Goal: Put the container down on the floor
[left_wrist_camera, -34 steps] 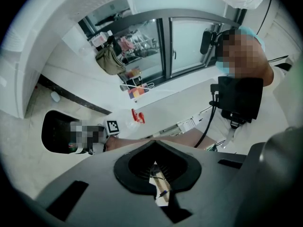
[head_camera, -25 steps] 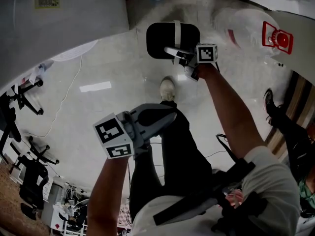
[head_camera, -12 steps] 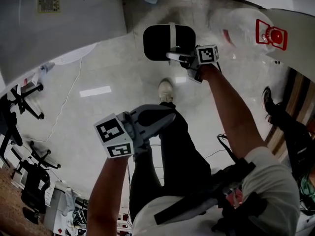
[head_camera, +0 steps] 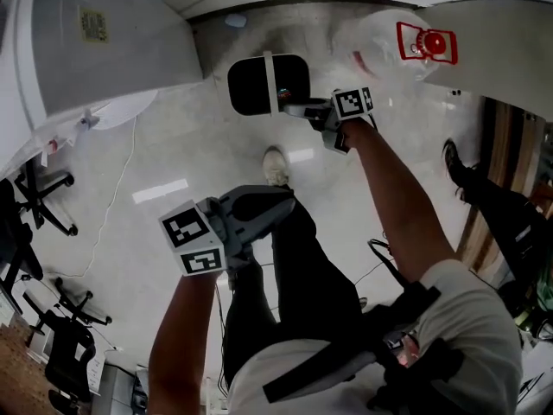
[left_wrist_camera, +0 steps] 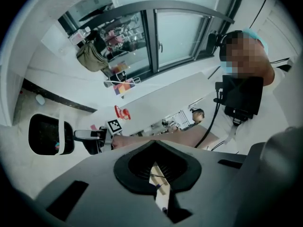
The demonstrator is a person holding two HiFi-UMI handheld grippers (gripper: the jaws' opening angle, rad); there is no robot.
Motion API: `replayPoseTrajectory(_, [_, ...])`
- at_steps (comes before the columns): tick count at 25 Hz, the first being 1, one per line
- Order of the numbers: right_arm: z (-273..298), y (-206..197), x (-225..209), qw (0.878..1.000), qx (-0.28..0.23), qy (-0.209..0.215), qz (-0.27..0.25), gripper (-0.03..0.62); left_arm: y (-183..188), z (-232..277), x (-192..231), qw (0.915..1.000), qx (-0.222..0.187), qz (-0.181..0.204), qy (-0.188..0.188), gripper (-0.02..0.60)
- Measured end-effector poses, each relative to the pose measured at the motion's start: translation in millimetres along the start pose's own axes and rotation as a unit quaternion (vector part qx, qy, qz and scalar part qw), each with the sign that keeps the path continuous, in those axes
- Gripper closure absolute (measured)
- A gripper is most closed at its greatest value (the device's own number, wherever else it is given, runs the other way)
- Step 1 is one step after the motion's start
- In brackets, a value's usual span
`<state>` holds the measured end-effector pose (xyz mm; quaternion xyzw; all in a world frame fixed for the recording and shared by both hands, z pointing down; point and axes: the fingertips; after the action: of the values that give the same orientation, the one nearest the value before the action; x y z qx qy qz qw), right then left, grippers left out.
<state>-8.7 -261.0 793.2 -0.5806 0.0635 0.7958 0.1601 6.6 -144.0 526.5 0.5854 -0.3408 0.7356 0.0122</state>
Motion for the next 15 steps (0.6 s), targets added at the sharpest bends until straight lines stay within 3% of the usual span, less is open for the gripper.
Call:
replayPoseTrajectory(8, [-35.1,-21.8,69.3,0.999,-0.03,-0.016,-0.027,0.372,-10.3,-6.1,-66.4,0.999,0.017,0.023,-0.035,0.572])
replayPoseTrajectory(9, [-38.5,-27.4,78.9,0.999,-0.033,-0.019,-0.031,0.393,-13.2,-8.8,-76.1,0.9987,0.018,0.024,-0.04,0.572])
replayPoseTrajectory(11, [-45.0,-41.4,97.7,0.998,-0.037,-0.025,-0.041,0.511,-19.5,-15.6,-96.2,0.9982,0.02,0.027,-0.051,0.572])
replayPoseTrajectory(15, [-53.9,-79.6,143.2,0.998,-0.047,-0.026,-0.042,0.565,-34.2,-36.2,-142.8,0.9968,0.024,0.038,-0.066,0.572])
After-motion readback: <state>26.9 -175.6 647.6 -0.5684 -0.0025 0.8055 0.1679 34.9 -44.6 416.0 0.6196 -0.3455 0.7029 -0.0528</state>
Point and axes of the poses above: the fingertips, and each gripper's own axes: z forward along the fingers, x to its left, y out of its top, and after that the axes turned 2 degrees about z, right-handed
